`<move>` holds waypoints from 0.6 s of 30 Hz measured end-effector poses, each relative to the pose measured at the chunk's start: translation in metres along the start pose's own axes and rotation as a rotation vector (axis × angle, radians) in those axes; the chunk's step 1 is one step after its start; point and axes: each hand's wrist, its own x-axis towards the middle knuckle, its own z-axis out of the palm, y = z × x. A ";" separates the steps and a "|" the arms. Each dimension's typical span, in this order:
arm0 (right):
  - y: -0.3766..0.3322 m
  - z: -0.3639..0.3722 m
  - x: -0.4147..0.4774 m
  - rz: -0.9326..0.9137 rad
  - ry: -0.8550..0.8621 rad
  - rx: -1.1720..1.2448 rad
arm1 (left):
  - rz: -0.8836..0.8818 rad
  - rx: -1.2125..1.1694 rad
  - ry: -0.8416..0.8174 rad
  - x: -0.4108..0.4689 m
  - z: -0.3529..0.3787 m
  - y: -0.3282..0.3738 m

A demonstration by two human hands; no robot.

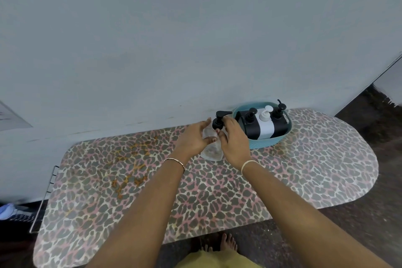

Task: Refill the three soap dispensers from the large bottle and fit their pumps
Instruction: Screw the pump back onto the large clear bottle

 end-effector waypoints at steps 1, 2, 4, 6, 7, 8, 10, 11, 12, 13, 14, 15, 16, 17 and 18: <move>0.000 0.000 0.001 0.010 0.006 0.006 | 0.000 -0.004 0.002 0.000 0.000 0.000; 0.000 0.000 0.003 0.023 0.008 0.010 | -0.003 -0.008 0.001 -0.001 0.000 0.000; -0.001 0.001 0.006 0.058 0.005 0.008 | -0.009 -0.001 0.004 -0.001 0.000 -0.001; -0.003 0.001 0.007 0.085 -0.002 -0.004 | -0.009 0.005 0.007 -0.001 0.000 -0.002; -0.003 0.001 0.007 0.091 -0.007 -0.004 | -0.005 0.002 0.008 -0.001 0.001 -0.002; -0.003 0.000 0.007 0.096 -0.015 0.005 | -0.003 -0.010 0.008 -0.001 0.001 -0.002; -0.004 -0.004 0.006 0.109 -0.041 0.063 | -0.002 -0.040 0.005 -0.002 0.001 -0.003; -0.005 -0.006 0.006 0.113 -0.060 0.093 | 0.001 -0.050 0.001 -0.002 0.001 -0.004; -0.004 -0.008 0.006 0.112 -0.080 0.109 | 0.005 -0.055 -0.002 -0.002 0.000 -0.004; -0.004 -0.008 0.006 0.105 -0.094 0.112 | 0.011 -0.052 -0.007 -0.001 0.000 -0.004; -0.004 -0.009 0.006 0.095 -0.098 0.109 | 0.020 -0.041 -0.013 0.000 -0.002 -0.003; -0.004 -0.009 0.005 0.088 -0.093 0.108 | 0.031 -0.021 -0.025 0.001 -0.003 -0.002; -0.004 -0.009 0.005 0.085 -0.085 0.107 | 0.038 0.001 -0.039 0.003 -0.005 -0.001; -0.004 -0.009 0.005 0.088 -0.081 0.107 | 0.044 0.019 -0.054 0.005 -0.006 0.000; -0.004 -0.010 0.005 0.091 -0.084 0.102 | 0.050 0.030 -0.066 0.006 -0.007 0.000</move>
